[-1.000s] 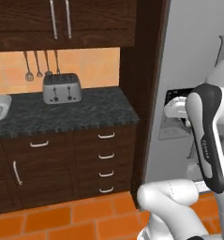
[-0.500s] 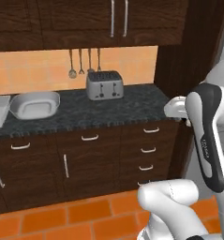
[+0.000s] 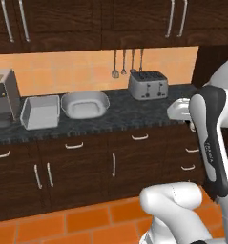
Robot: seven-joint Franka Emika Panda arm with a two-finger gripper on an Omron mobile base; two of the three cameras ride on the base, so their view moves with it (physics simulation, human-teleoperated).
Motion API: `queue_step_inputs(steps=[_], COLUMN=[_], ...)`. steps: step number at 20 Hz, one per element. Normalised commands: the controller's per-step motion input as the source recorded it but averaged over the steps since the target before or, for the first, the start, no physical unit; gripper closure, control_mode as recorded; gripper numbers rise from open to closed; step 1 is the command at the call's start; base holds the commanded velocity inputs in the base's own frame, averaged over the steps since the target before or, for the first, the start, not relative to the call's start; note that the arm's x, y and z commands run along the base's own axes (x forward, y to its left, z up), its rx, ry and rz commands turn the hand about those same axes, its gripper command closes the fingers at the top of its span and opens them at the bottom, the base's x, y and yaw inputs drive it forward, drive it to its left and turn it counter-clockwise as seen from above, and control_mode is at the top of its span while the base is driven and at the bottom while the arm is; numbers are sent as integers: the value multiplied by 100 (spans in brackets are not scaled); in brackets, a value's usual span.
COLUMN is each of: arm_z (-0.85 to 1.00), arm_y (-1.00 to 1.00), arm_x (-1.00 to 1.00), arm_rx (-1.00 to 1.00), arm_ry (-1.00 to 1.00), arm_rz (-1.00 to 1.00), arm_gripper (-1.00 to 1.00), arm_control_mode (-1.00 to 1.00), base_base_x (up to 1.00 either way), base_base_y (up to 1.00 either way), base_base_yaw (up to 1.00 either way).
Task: Place one potato and one fish in each tupperware on the nearby counter, to pack two identical lunches.
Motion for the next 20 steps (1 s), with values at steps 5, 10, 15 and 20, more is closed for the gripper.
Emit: queue_step_inputs(steps=[5,10,15,20], arm_z=[0,0,0,-31], arm_y=[0,0,0,4], arm_x=[0,0,0,5], arm_rx=[0,0,0,-2], arm_ry=[0,0,0,0], arm_rz=[0,0,0,-1], arm_gripper=[100,100,100,100], arm_control_mode=[100,100,100,-100], base_base_x=[48,81,93,16], base_base_y=[100,100,98,38], base_base_yaw=[0,-2,-5,-2])
